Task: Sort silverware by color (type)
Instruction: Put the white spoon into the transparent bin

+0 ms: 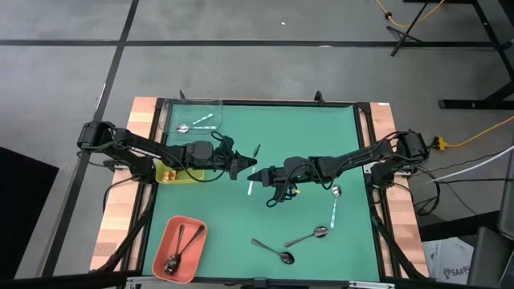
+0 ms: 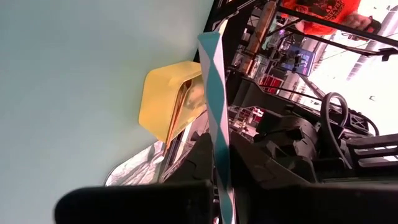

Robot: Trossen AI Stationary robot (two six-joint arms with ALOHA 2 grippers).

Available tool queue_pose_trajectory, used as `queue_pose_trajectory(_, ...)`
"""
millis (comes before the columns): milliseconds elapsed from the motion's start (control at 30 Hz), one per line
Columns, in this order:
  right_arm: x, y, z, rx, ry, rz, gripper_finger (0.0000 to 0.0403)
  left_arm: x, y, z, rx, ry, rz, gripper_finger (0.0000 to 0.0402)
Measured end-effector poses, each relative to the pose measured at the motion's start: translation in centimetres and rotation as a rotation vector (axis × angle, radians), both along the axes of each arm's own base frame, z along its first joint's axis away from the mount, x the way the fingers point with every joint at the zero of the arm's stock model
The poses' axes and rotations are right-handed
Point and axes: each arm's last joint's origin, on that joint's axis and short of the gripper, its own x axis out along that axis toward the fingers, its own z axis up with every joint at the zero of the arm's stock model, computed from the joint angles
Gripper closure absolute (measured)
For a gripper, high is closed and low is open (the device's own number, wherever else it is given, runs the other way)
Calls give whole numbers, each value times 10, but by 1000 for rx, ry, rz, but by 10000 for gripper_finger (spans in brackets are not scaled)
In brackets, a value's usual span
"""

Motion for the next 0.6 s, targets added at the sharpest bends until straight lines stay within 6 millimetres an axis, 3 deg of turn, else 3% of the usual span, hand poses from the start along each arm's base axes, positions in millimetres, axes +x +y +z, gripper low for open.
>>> queue_pose_trajectory(600, 0, -1, -1, 0, 13, -20, 350, 0, 0, 0, -13, 2, 3, 389)
